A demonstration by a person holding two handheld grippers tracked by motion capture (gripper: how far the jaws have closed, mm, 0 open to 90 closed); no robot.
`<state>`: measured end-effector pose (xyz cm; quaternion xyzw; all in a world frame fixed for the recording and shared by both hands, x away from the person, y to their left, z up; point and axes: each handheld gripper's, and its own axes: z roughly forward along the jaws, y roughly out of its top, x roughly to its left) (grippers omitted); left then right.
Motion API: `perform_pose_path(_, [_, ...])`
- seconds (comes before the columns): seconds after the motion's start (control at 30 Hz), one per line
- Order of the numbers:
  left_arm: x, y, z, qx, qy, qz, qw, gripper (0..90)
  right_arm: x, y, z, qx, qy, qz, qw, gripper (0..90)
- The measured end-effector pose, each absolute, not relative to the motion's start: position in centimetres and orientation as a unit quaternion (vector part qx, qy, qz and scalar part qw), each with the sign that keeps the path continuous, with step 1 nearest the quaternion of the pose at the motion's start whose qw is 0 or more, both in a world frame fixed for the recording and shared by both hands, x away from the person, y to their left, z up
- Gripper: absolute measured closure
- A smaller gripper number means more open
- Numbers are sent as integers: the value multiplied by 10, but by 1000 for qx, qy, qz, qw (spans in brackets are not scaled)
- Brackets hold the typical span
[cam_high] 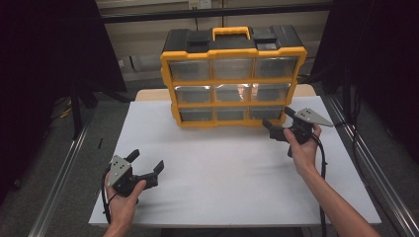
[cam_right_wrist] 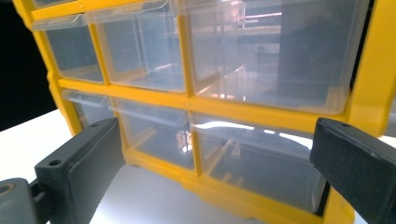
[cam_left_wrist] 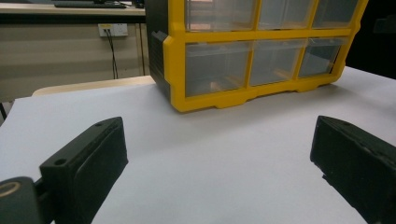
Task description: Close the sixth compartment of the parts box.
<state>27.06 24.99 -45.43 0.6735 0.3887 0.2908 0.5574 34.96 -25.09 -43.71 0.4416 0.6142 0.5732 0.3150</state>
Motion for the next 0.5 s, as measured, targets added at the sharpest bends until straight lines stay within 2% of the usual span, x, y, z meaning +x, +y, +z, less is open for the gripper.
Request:
perform_pose_path(0.27, [270,251,-454,664,397,288,565,39,332,-258,-438,439,619,570,315,21])
perform_pose_path(0.5, [268,252,-454,675,389,288,557,39,313,-267,-438,440,615,571,320,25])
